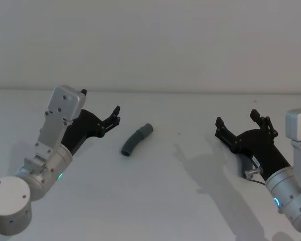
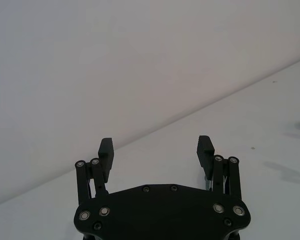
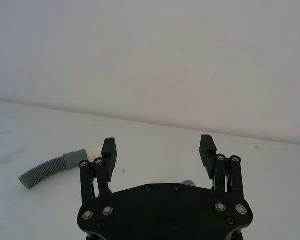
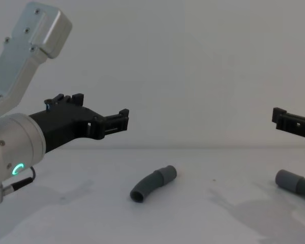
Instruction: Use both hands to pick up one end of the pipe from the table, align the ends, and insert them.
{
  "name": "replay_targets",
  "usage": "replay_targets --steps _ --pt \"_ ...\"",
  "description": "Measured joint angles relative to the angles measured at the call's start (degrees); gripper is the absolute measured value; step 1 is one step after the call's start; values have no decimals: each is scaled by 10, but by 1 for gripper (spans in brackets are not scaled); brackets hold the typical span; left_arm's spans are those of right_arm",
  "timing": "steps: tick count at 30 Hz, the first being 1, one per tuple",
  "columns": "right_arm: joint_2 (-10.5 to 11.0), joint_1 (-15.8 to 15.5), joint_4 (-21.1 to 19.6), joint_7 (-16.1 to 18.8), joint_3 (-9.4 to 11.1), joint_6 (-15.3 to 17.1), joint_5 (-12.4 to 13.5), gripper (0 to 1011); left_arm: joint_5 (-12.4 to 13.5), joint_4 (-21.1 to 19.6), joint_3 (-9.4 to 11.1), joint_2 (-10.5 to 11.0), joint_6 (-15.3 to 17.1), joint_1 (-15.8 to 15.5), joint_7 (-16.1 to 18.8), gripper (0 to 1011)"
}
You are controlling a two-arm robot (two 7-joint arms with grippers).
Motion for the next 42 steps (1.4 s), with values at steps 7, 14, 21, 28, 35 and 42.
replay_targets --steps 7,14,21,28,35,42 --pt "0 0 0 0 0 0 0 1003 0 0 0 0 0 0 0 1001" --pt "0 0 0 0 0 0 0 1003 0 0 0 0 0 0 0 1001" --pt "0 0 0 0 0 0 0 1003 0 0 0 0 0 0 0 1001" --pt "0 0 0 0 0 0 0 1003 0 0 0 0 0 0 0 1001" --pt "0 0 0 0 0 0 0 1003 0 0 0 0 0 0 0 1001" --pt "0 0 0 0 0 0 0 1003 0 0 0 0 0 0 0 1001"
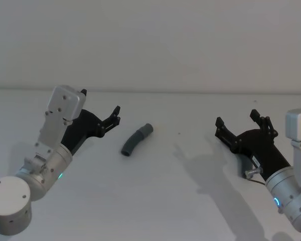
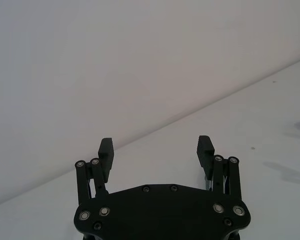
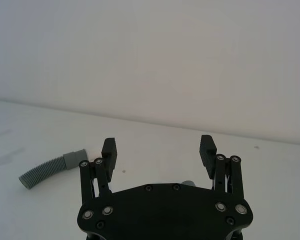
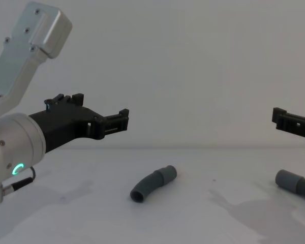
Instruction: Use both hands to pick up one end of the pipe from the table, align the ends, and insert them.
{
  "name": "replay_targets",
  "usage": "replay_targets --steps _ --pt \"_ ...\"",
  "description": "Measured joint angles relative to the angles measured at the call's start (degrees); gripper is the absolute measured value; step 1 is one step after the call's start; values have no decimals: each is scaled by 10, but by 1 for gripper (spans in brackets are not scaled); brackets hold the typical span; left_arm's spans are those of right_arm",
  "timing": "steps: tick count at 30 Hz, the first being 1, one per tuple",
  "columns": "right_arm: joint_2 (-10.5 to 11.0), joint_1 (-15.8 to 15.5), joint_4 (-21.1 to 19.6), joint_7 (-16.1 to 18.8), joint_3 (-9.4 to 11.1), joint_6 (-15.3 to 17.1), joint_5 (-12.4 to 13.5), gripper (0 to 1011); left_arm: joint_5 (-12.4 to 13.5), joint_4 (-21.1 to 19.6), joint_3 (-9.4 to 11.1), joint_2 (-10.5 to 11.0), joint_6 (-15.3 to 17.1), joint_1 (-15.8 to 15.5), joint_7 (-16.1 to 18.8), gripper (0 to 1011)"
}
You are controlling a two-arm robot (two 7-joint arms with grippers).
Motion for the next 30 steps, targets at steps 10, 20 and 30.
replay_targets --steps 10,20,30 --pt "0 0 0 0 0 0 0 1003 0 -1 0 0 4 -1 -3 1001" --pt "0 0 0 0 0 0 0 1003 -5 -9 8 13 57 -19 -38 1001" --pt "0 0 0 0 0 0 0 1003 -17 -7 20 26 140 -60 -97 1001"
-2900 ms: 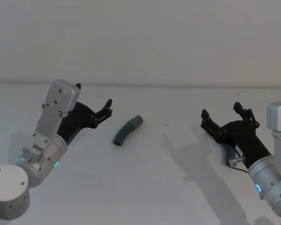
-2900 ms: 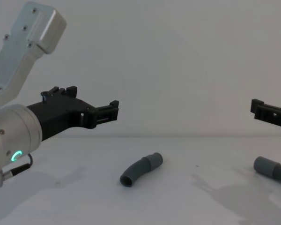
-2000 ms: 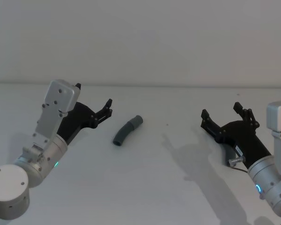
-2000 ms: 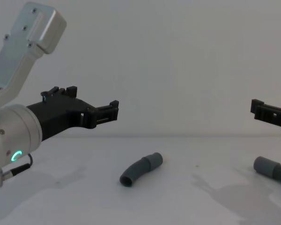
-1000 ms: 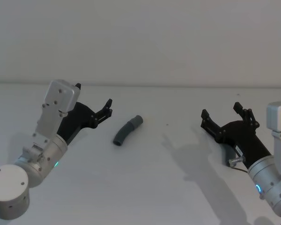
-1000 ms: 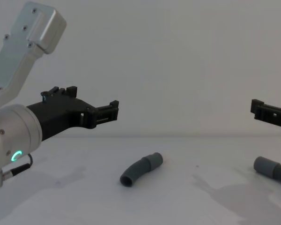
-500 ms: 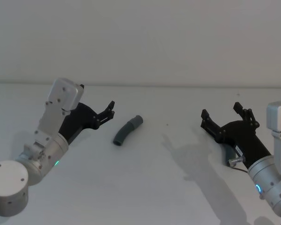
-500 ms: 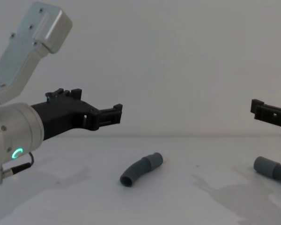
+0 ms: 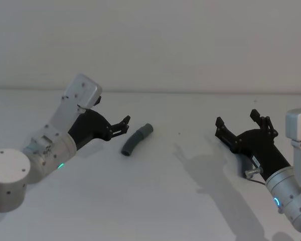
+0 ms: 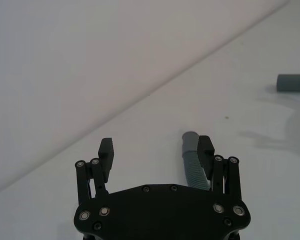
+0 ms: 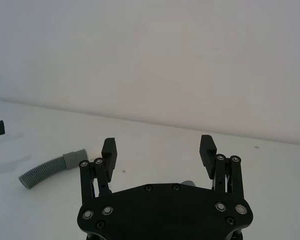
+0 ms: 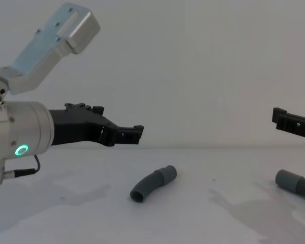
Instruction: Use both hands to pick up one end of the pipe from the table, align the ends, and insert them.
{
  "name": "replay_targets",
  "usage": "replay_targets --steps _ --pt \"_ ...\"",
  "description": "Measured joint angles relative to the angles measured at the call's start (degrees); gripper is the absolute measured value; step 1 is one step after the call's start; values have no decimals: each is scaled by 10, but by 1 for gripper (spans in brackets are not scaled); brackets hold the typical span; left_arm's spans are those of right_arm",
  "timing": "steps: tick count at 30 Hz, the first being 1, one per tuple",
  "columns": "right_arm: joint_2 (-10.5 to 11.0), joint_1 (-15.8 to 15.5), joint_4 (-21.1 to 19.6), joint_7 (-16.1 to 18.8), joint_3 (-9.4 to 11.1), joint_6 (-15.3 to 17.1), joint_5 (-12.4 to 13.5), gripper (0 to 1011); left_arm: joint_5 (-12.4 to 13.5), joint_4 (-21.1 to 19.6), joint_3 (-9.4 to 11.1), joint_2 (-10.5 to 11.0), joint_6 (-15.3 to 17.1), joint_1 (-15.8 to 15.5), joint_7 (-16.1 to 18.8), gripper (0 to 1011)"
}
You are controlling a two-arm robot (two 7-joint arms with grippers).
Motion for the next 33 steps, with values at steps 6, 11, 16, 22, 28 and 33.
replay_targets --steps 6,11,16,22,28,33 --pt "0 0 0 0 0 0 0 1003 -11 10 2 -4 38 -20 -26 1001" --pt "0 0 0 0 0 0 0 1003 -22 21 0 -13 65 -34 -40 1001" --pt "0 0 0 0 0 0 0 1003 -31 30 -2 -23 83 -42 -48 1001" --pt "0 0 0 0 0 0 0 1003 -39 41 -3 -37 103 -49 -54 1001" --pt "0 0 0 0 0 0 0 1003 -41 51 -3 -47 116 -54 -57 1001" --pt "0 0 0 0 0 0 0 1003 -42 58 -1 -55 128 -58 -59 1001"
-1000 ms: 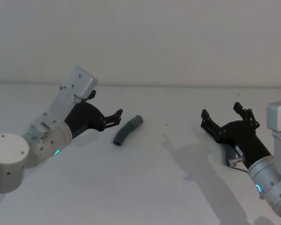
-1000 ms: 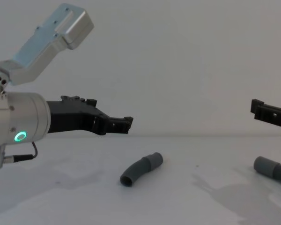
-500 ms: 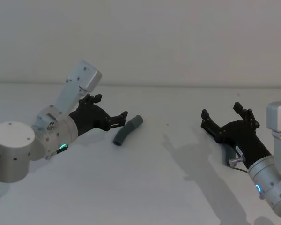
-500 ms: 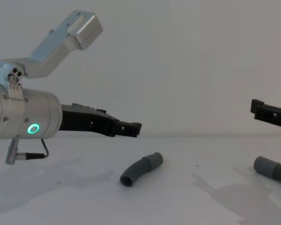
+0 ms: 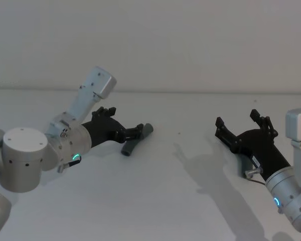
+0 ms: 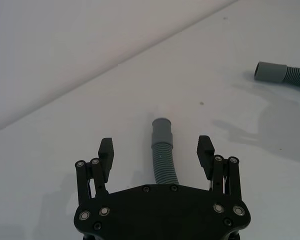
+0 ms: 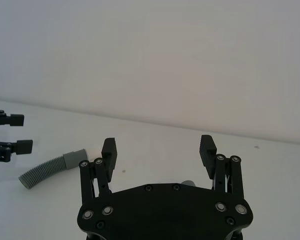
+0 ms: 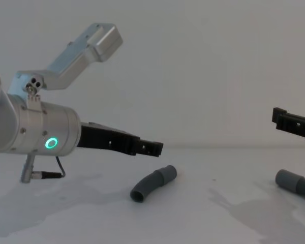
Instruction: Use both hands to pick up one end of the pipe from the table, align the ends, and insert them.
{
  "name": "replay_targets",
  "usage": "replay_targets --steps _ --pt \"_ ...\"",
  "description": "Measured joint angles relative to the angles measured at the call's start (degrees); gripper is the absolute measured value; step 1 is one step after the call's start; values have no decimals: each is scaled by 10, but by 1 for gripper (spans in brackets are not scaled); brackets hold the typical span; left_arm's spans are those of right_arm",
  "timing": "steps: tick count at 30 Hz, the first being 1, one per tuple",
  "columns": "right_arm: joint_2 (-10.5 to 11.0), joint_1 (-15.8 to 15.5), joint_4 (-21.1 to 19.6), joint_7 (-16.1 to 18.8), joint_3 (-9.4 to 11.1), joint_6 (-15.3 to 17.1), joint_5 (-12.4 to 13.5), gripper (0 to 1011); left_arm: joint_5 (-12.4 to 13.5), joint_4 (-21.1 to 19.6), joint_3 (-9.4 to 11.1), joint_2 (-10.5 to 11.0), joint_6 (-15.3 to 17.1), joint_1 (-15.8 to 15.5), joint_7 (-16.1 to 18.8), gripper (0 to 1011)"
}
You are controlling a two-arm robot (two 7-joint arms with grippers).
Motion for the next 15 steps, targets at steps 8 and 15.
replay_targets --steps 8,15 --pt "0 0 0 0 0 0 0 1003 2 8 2 -10 20 -4 1 1001" --pt "0 0 0 0 0 0 0 1003 4 19 3 -19 41 -10 3 1001"
